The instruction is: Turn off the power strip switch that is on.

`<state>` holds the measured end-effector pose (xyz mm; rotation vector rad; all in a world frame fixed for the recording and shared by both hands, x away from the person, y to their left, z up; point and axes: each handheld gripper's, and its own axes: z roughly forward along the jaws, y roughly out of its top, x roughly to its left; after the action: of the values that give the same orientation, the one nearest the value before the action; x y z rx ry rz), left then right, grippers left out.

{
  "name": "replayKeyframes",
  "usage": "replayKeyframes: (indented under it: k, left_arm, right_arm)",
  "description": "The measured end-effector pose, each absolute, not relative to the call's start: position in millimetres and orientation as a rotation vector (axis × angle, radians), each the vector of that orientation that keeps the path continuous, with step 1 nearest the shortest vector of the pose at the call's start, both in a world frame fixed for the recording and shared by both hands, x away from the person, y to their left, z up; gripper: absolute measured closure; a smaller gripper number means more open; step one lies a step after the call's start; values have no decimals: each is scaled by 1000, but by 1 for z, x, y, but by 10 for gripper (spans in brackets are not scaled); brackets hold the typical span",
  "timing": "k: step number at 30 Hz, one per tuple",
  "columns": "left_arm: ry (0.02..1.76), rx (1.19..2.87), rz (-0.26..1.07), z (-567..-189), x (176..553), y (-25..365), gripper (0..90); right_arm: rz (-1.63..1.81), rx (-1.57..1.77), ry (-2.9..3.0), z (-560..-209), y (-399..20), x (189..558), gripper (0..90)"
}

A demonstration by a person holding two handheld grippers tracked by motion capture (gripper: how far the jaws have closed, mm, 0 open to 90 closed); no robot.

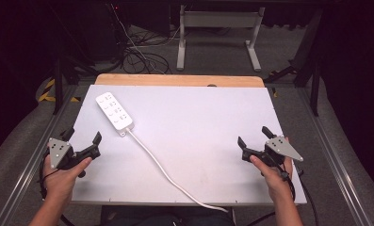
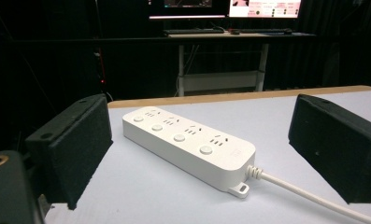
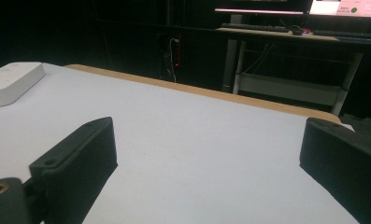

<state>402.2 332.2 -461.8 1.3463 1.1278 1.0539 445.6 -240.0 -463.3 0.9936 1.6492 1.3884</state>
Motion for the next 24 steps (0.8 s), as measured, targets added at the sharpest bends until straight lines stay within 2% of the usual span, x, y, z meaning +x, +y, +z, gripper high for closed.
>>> replayKeyframes:
  k: [8, 16, 17, 18, 24]
  left_arm:
    - [1139, 1341, 1028, -460, 401, 332, 212]
    - [1169, 1379, 931, -458, 402, 339, 477]
    - [1167, 1388, 918, -457, 402, 339, 477]
    - [1162, 1401, 904, -456, 402, 338, 528]
    - [1158, 1456, 870, -453, 402, 337, 630]
  right_arm:
    - [1389, 993, 1656, -464, -239, 446, 42]
    - [1379, 999, 1652, -464, -242, 445, 44]
    - [1379, 999, 1652, -464, -242, 445, 44]
    - [1378, 999, 1654, -464, -242, 444, 44]
    - [1379, 999, 1655, -464, -242, 444, 44]
